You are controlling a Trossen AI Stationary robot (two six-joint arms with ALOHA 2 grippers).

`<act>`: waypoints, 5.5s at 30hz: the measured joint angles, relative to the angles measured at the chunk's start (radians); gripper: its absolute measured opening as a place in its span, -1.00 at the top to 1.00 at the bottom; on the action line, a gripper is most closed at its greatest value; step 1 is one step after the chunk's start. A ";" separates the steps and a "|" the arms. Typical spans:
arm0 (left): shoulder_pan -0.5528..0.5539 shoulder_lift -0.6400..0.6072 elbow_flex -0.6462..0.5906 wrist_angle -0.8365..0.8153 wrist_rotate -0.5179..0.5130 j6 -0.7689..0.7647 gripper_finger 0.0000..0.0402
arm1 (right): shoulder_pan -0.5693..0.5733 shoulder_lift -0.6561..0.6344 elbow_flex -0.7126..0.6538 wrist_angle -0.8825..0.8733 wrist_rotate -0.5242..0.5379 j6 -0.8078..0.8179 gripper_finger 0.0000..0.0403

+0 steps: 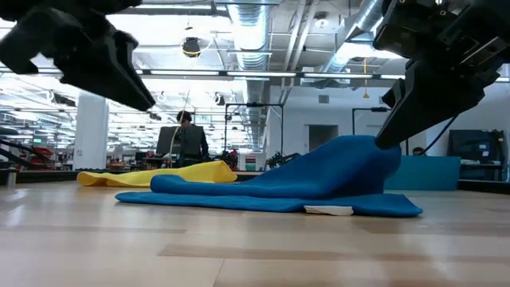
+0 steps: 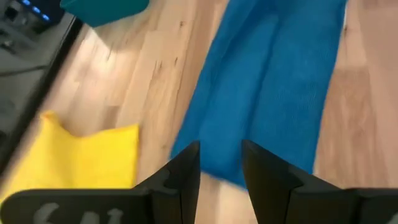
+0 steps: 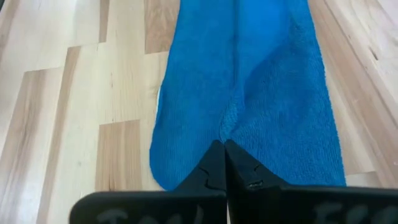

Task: Roll microfiber towels into tight, uniform cylinder then place into a basket
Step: Roll the blue microfiber cloth

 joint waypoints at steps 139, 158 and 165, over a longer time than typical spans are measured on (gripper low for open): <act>0.050 0.107 -0.121 0.381 0.415 0.228 1.00 | 0.066 0.000 -0.001 0.037 0.002 0.087 0.68; 0.040 0.107 -0.121 0.417 0.632 0.433 1.00 | 0.029 0.000 -0.001 0.037 0.003 0.087 0.29; 0.041 0.107 -0.121 0.416 0.632 0.366 0.99 | 0.010 0.000 -0.001 0.037 0.004 0.087 0.35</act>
